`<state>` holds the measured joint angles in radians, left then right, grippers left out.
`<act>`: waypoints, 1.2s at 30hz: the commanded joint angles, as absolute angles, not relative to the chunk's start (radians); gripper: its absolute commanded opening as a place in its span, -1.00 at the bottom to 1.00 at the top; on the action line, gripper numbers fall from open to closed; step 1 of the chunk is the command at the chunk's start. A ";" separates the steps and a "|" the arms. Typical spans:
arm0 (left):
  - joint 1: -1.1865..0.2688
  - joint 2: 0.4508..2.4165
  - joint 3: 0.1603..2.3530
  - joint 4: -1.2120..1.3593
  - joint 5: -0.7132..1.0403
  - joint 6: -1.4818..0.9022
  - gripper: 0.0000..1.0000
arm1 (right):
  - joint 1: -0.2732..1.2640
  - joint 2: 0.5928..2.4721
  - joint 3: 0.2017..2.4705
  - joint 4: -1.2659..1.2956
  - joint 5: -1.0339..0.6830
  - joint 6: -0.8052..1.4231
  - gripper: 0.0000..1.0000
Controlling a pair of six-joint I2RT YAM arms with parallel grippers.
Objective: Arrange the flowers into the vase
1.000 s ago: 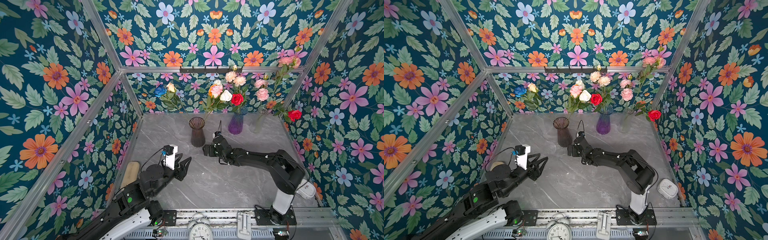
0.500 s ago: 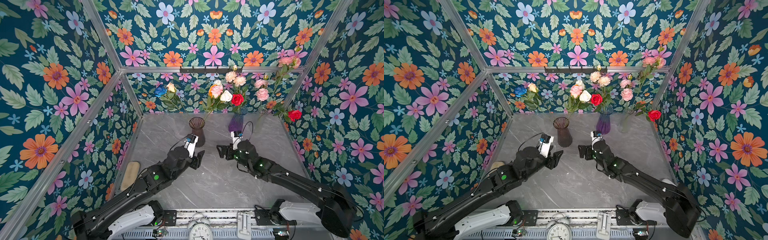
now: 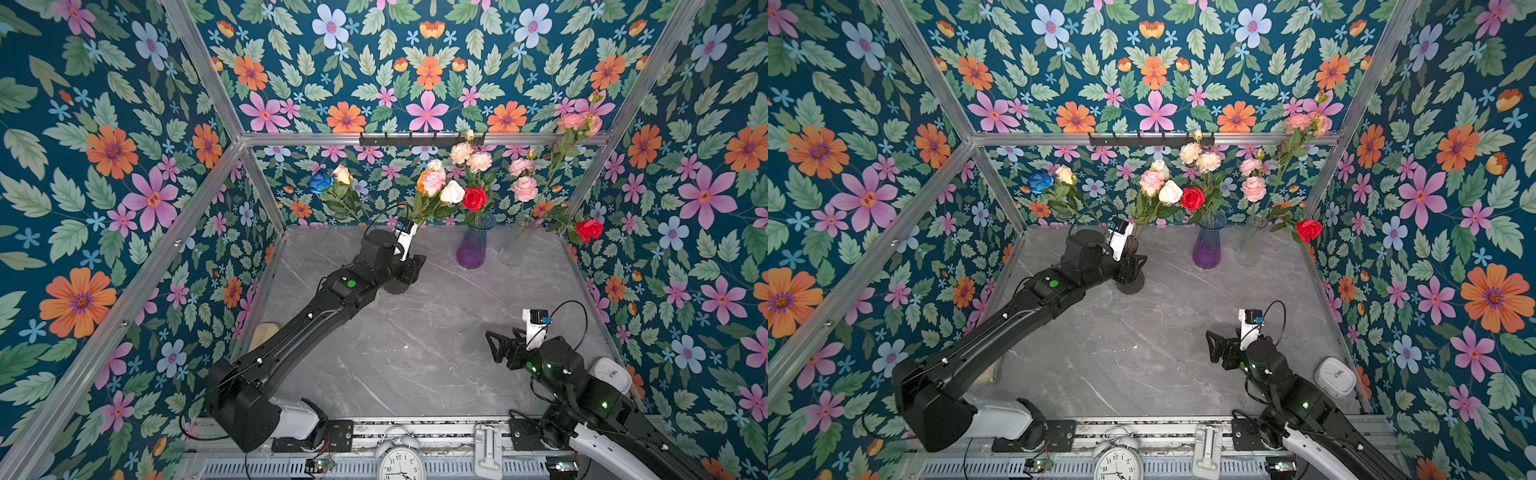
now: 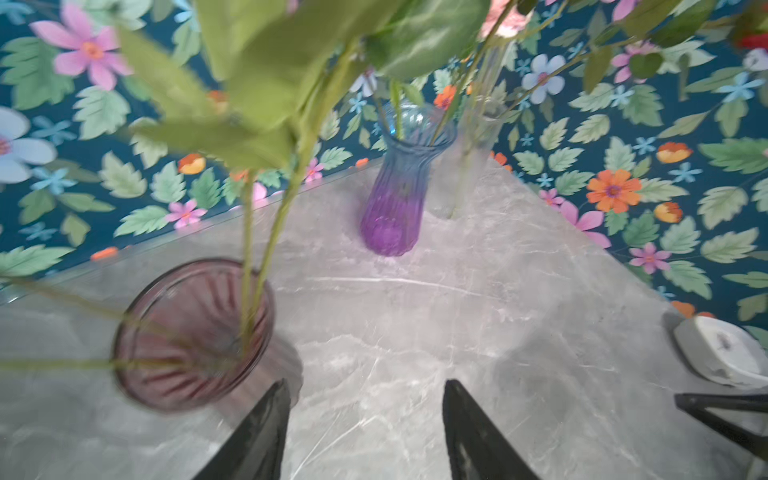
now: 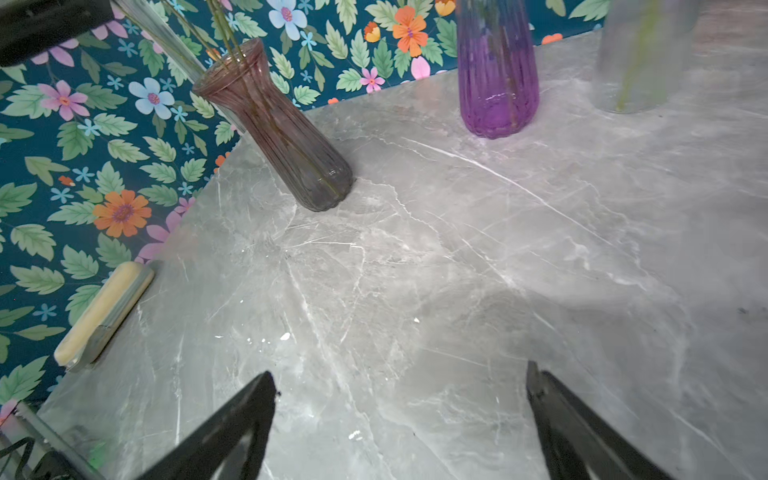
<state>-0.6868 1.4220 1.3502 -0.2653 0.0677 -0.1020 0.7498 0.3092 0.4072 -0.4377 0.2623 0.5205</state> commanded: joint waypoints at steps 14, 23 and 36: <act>-0.675 1.042 0.720 0.303 -0.217 -0.230 0.84 | 0.725 0.038 0.290 -0.235 0.863 0.045 0.98; -0.673 0.675 0.364 0.356 -0.558 -0.078 0.99 | 0.335 0.298 -0.023 0.440 0.500 0.007 0.98; -0.670 0.540 0.134 0.555 -0.922 0.088 0.99 | -0.012 1.266 0.088 1.137 0.280 0.147 0.98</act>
<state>-0.6716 0.5449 0.1757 0.4232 -0.8242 -0.0124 -0.0242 1.1358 0.0658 0.8604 0.2813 0.1818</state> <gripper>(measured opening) 0.995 0.991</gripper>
